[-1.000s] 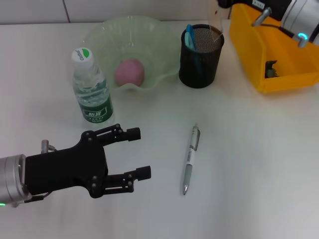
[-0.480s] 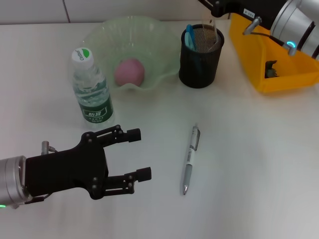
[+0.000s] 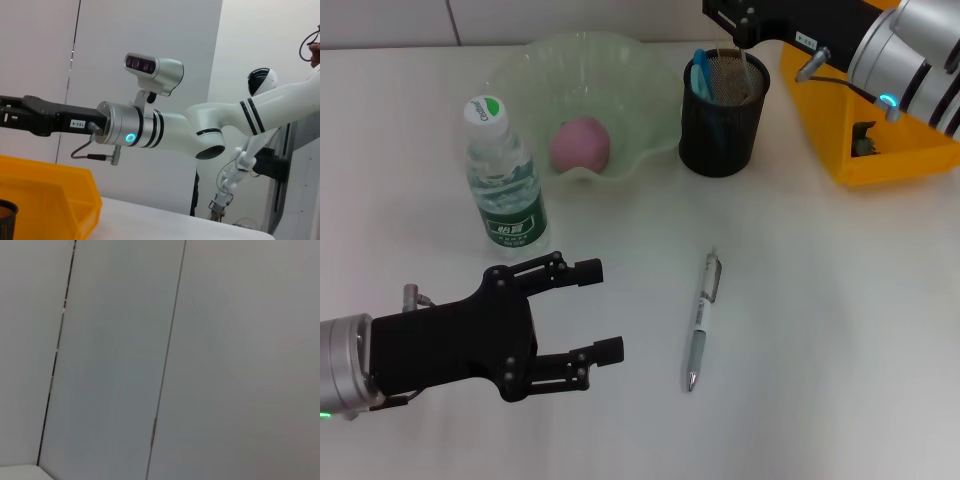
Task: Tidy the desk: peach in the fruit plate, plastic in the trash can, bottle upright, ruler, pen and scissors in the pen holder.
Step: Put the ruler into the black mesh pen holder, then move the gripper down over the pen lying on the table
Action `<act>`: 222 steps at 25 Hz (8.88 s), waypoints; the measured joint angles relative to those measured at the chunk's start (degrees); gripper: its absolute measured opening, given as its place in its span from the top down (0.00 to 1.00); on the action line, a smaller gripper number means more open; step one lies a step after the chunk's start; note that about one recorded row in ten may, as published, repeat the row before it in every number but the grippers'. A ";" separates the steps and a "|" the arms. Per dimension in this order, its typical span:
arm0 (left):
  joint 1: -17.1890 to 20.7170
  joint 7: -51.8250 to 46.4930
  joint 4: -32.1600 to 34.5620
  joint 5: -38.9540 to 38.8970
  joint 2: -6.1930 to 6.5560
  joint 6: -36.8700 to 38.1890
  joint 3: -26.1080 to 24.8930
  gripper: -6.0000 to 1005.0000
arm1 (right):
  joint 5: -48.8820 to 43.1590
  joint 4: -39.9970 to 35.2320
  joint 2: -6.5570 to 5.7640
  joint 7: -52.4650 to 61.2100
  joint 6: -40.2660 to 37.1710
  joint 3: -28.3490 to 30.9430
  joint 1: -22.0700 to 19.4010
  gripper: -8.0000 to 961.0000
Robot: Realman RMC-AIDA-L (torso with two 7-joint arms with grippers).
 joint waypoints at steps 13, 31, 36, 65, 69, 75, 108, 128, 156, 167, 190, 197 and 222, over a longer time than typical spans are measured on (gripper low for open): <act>0.00 0.08 0.03 0.00 -0.09 0.29 0.00 0.19 | 0.75 1.56 0.05 -0.72 -0.28 0.00 -0.01 0.60; 0.09 -0.11 0.46 0.00 0.08 1.55 -0.52 0.19 | -9.65 -32.34 -0.37 41.61 -8.15 0.53 -17.10 0.14; 0.06 -0.25 0.46 0.00 0.09 1.62 -0.53 0.19 | -28.28 -49.27 -0.24 67.51 -12.49 4.60 -20.06 0.14; 2.27 -94.63 70.33 28.10 -0.88 -34.09 39.82 0.19 | -50.83 -19.98 -0.29 21.87 -42.12 39.22 -34.14 0.14; -1.72 -106.03 70.85 37.57 -1.04 -34.45 44.39 0.19 | -50.88 -18.39 -0.37 20.02 -39.78 39.40 -34.48 0.14; -10.77 -110.76 59.20 43.62 -1.19 -36.99 54.23 0.19 | -51.01 -16.80 -0.38 18.90 -38.46 39.43 -34.15 0.14; -17.62 -108.20 45.59 47.89 -1.23 -43.90 63.34 0.19 | -51.05 -13.43 -0.33 18.69 -35.44 39.07 -31.79 0.14; -17.72 -108.08 48.75 53.78 -1.21 -39.47 64.52 0.19 | -51.05 -13.43 -0.37 19.07 -35.45 38.92 -31.79 0.14; -21.48 -106.80 44.43 52.01 -1.22 -39.29 64.16 0.58 | -51.04 -13.43 -0.37 19.86 -35.45 38.84 -31.43 0.14; -22.08 -105.58 44.09 51.14 -1.22 -37.50 64.12 0.59 | -51.04 -13.43 -0.37 20.16 -35.45 38.84 -31.26 0.14; -22.57 -103.41 45.03 50.20 -1.22 -36.28 63.64 0.88 | -51.12 -13.35 -0.37 20.99 -35.36 38.93 -31.17 0.14; -22.49 -103.22 45.41 50.18 -1.23 -35.96 63.54 0.88 | -51.14 -13.35 -0.37 21.18 -35.35 38.83 -31.17 0.14; -22.62 -102.39 44.84 50.47 -1.23 -34.99 63.94 0.83 | -51.13 -13.35 -0.37 21.42 -34.74 38.67 -31.08 0.14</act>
